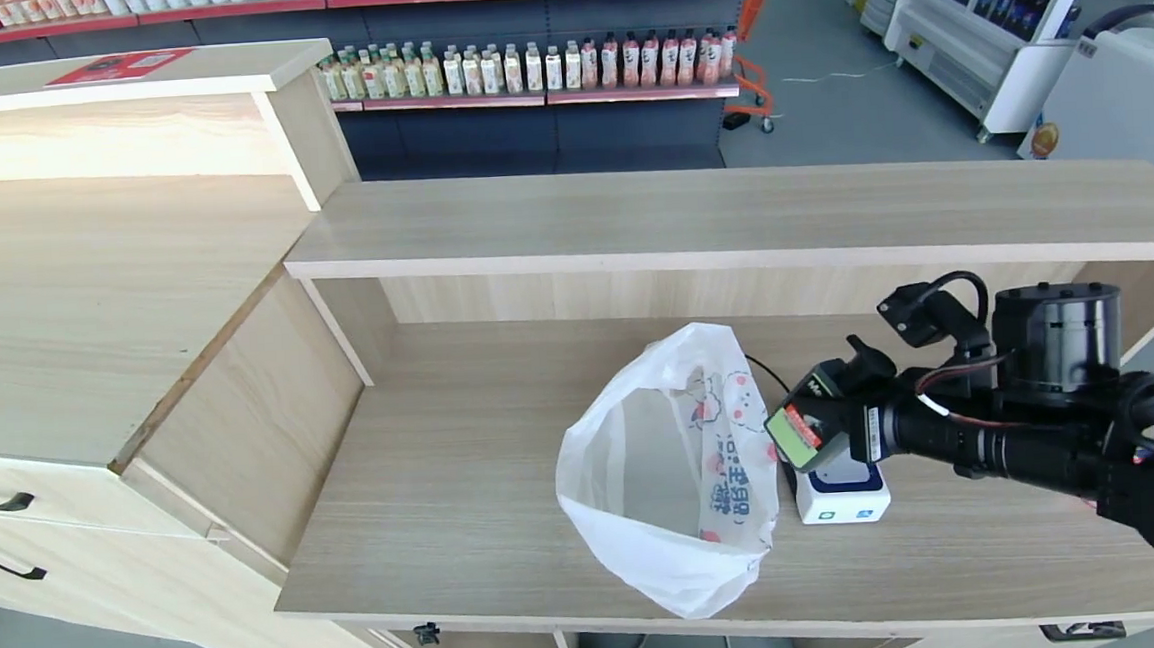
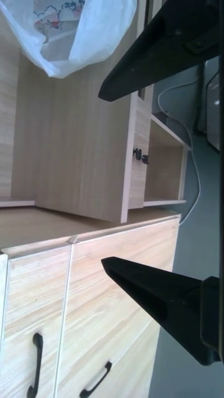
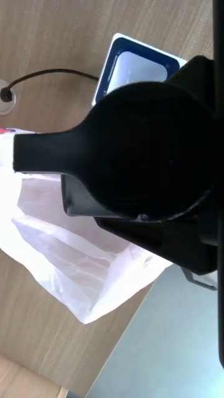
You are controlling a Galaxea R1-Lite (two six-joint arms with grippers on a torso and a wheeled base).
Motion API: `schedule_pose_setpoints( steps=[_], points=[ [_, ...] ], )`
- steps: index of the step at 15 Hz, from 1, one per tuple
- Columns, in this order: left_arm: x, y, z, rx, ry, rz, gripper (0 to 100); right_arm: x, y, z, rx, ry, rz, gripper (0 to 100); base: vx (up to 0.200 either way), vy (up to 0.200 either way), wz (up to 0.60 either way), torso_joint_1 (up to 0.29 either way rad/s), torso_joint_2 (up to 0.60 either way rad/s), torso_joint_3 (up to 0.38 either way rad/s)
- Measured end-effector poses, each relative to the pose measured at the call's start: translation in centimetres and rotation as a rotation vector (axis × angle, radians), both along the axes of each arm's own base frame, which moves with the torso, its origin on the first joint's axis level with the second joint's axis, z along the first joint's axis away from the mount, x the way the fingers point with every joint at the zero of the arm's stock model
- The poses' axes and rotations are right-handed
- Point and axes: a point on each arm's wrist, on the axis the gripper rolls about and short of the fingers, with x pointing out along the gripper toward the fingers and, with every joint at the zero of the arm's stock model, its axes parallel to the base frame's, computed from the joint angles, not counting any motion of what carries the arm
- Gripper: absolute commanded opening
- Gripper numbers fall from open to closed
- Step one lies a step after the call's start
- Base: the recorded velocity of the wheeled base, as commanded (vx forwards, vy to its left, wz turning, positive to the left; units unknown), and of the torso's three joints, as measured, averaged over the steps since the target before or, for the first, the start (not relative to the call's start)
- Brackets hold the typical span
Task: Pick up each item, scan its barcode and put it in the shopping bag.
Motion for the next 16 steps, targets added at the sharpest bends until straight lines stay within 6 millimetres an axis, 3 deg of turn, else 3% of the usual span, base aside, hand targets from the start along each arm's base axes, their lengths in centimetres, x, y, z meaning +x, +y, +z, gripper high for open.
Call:
schedule_pose_setpoints(
  steps=[8,12,16],
  points=[
    [0.0,0.0,0.0,0.000,0.000,0.000,100,4.2,6.0,-4.2,-0.046,-0.020,0.144,0,0.000,0.000,0.00,0.000,0.00,0.000],
    [0.0,0.0,0.0,0.000,0.000,0.000,100,5.6,7.4,-7.7,-0.109,0.005,0.185,0,0.000,0.000,0.00,0.000,0.00,0.000],
    [0.0,0.0,0.0,0.000,0.000,0.000,100,6.9,9.0,-10.0,-0.151,-0.042,0.226,0,0.000,0.000,0.00,0.000,0.00,0.000]
  ],
)
